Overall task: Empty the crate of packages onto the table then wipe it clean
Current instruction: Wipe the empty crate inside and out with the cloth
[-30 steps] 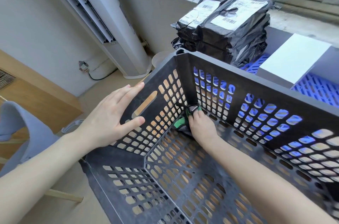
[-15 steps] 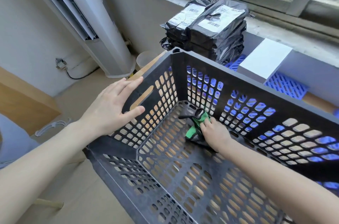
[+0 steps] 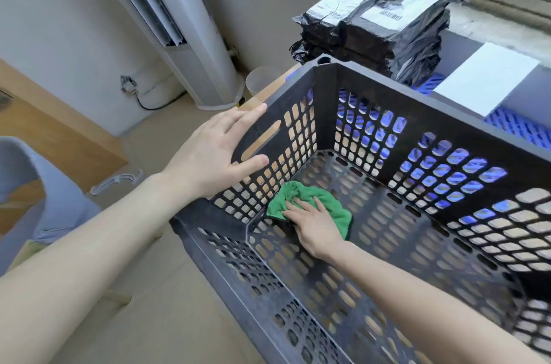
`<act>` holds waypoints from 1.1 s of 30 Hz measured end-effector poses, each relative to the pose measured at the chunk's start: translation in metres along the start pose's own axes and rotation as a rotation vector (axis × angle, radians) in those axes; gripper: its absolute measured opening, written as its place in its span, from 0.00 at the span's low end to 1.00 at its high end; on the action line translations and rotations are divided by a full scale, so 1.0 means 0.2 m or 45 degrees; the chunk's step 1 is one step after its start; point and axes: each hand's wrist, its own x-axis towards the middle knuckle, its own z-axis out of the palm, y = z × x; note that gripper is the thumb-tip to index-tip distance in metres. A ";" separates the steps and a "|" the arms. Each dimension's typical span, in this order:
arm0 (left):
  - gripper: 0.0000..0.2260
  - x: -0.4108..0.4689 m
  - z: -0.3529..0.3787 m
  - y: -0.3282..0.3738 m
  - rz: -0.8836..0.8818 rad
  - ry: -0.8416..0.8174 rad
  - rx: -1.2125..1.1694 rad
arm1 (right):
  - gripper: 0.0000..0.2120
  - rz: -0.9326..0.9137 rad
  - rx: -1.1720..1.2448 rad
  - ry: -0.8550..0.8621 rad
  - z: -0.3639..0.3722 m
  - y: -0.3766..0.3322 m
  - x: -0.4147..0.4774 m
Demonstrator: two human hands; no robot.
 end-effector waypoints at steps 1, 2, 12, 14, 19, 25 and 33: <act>0.36 0.00 0.00 0.00 0.001 -0.001 0.004 | 0.22 -0.007 0.070 -0.016 0.00 -0.02 0.01; 0.36 0.00 0.00 0.00 0.004 -0.001 0.008 | 0.21 -0.014 0.157 -0.057 -0.01 -0.05 0.02; 0.36 0.00 0.00 0.01 -0.013 0.024 0.035 | 0.23 -0.002 0.371 -0.376 0.12 -0.33 0.07; 0.36 0.00 0.00 0.01 -0.029 0.018 0.067 | 0.23 -0.024 0.341 -0.440 0.12 -0.32 0.06; 0.36 0.00 0.00 0.01 -0.058 -0.006 0.079 | 0.22 -0.052 0.231 -0.542 0.04 -0.30 -0.03; 0.36 0.00 0.00 0.02 -0.082 -0.016 0.067 | 0.21 0.115 0.430 -0.770 -0.02 -0.20 -0.25; 0.37 -0.01 -0.01 0.04 -0.100 -0.051 0.020 | 0.21 0.293 0.637 -0.655 -0.05 -0.33 -0.20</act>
